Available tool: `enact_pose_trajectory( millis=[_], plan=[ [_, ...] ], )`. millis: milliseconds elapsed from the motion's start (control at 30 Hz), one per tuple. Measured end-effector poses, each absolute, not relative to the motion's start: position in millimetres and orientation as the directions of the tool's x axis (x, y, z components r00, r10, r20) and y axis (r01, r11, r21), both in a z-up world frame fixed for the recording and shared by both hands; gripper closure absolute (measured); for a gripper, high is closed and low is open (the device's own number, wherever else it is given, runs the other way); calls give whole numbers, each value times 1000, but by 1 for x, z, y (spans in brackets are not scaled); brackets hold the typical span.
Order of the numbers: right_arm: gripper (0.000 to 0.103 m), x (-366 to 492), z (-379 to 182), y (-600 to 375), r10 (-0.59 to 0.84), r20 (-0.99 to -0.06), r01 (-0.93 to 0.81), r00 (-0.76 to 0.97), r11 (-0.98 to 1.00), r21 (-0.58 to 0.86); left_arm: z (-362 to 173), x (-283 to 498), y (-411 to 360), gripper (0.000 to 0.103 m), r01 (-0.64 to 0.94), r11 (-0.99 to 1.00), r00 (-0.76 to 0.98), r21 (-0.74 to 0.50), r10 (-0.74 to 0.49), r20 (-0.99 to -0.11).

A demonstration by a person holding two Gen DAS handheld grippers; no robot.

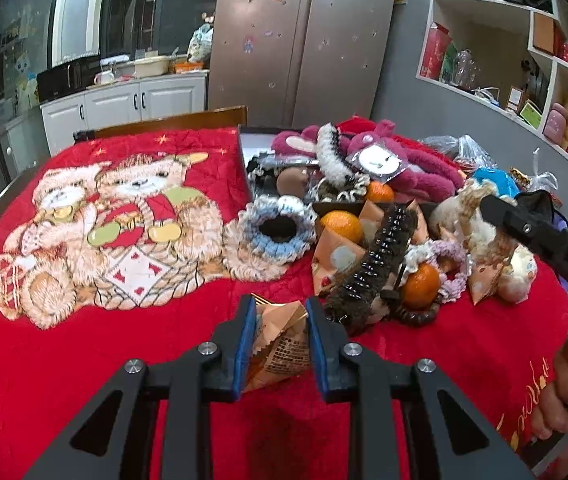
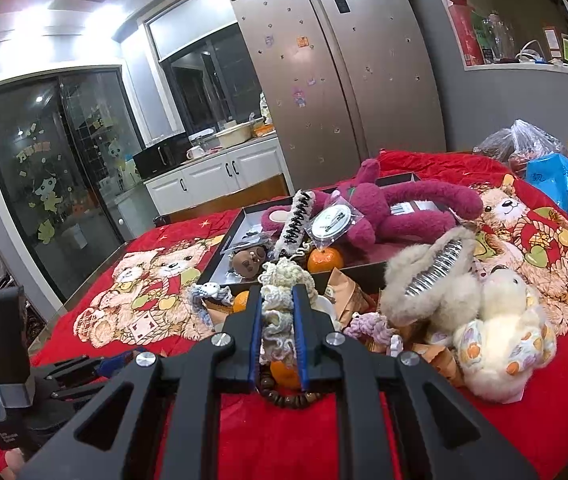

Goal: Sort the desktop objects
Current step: 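Close the left gripper on the tan paper triangle packet, then lift the packet with the left gripper and carry it toward the black box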

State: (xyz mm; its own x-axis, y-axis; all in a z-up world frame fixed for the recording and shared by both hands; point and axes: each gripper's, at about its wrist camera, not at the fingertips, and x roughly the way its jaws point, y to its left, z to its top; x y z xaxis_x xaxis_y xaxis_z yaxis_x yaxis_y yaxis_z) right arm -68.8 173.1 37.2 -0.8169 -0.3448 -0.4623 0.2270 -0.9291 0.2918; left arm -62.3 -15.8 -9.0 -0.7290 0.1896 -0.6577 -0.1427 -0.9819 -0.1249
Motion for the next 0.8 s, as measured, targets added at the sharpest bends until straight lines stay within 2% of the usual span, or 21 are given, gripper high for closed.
enact_pose_trajectory(
  millis=[67, 333, 400, 500, 800],
  plan=[
    [88, -69, 38, 172, -345, -463, 230, -817, -930, 288, -5, -62, -14, 81, -144, -982, -737, -120, 187, -649],
    [88, -64, 43, 166, -351, -458, 245, -817, -930, 275, 7, -60, -18, 83, -132, -982, -747, -138, 190, -636],
    [88, -63, 44, 166, -352, -456, 247, -817, -930, 273, 11, -58, -18, 86, -130, -982, -756, -135, 186, -628],
    [88, -61, 47, 166, -353, -450, 250, -820, -929, 273, 16, -56, -19, 96, -132, -982, -762, -138, 189, -620],
    [88, -53, 49, 168, -360, -442, 254, -821, -925, 281, 16, -50, -25, 99, -124, -981, -757, -147, 190, -625]
  ],
)
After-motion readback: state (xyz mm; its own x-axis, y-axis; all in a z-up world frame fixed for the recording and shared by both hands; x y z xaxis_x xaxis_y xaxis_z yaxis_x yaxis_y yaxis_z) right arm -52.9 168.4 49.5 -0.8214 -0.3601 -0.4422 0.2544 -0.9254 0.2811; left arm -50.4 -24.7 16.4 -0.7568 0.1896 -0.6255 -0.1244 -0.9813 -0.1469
